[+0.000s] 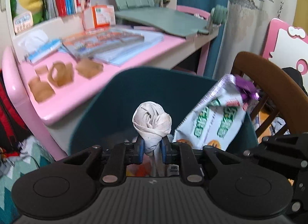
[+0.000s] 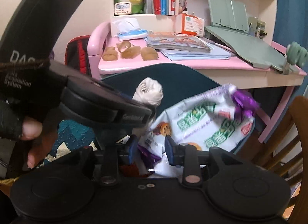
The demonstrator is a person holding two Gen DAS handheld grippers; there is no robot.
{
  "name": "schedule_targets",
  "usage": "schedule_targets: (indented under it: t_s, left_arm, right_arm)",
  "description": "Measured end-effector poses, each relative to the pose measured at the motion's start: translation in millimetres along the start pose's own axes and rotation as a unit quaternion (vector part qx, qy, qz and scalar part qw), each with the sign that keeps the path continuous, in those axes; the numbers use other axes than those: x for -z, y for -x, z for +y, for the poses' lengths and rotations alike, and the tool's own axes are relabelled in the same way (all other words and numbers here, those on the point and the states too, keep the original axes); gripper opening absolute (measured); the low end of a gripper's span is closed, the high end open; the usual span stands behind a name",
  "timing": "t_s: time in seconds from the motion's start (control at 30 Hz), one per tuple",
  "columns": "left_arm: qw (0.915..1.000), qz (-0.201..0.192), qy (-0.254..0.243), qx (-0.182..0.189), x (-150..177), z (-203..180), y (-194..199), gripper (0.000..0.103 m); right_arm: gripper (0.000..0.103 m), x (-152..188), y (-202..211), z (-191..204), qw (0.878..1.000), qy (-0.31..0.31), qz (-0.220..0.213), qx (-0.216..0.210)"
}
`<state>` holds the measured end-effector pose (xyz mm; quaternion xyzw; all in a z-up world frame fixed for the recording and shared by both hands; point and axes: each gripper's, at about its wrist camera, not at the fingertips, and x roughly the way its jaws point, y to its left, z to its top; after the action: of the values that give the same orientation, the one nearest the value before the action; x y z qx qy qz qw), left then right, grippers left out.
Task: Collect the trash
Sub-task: 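Open the right gripper over the wastebasket while the left releases the tissue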
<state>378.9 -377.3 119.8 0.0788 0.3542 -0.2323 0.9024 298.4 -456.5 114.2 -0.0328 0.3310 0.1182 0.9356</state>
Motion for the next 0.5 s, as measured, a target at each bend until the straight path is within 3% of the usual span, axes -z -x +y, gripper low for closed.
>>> schedule_targets:
  t_s: [0.1, 0.2, 0.5]
  left_arm:
    - [0.9999, 0.003, 0.01, -0.003, 4, 2, -1, 0.036]
    - [0.9999, -0.007, 0.012, -0.008, 6, 2, 4, 0.068]
    - [0.9994, -0.03, 0.016, -0.008, 11, 6, 44, 0.073]
  right_arm:
    - [0.035, 2, 4, 1, 1.0, 0.0, -0.001, 0.007]
    - [0.039, 2, 7, 1, 1.0, -0.002, -0.004, 0.01]
    - [0.045, 2, 37, 3, 0.999, -0.02, -0.026, 0.008]
